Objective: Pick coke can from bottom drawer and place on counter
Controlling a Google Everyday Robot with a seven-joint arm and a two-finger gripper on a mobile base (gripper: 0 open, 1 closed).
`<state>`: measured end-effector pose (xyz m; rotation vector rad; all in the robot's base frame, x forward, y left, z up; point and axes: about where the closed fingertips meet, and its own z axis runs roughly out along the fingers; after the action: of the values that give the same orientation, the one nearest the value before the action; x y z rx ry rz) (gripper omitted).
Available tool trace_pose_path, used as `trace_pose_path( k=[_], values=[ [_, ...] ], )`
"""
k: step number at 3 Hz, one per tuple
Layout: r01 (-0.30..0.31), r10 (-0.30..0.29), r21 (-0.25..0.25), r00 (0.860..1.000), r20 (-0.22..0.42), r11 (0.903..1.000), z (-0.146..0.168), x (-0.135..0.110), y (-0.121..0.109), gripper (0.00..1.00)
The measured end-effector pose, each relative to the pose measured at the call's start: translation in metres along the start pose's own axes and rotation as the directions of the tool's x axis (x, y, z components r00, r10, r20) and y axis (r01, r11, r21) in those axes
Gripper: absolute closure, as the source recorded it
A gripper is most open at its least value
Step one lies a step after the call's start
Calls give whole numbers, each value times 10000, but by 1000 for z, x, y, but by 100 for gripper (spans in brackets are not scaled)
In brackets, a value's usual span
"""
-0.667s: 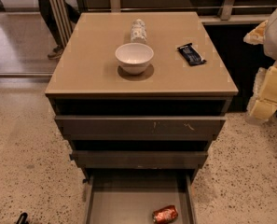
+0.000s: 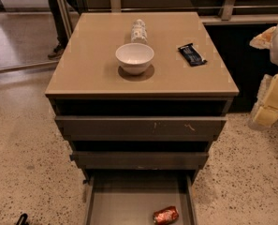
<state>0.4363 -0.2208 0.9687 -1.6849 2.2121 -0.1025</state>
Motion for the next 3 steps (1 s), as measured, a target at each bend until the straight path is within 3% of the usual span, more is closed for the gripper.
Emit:
trace_pose_path(
  k=[1,2,3],
  values=[
    [60,-31,-319,9960,894,9995,50,20,16,0],
    [323,-57,-1164,9750,2221,9927,136,42,43,0],
    [1256,-526,-1958,9386,3409,9726,216,51,70,0]
  ],
)
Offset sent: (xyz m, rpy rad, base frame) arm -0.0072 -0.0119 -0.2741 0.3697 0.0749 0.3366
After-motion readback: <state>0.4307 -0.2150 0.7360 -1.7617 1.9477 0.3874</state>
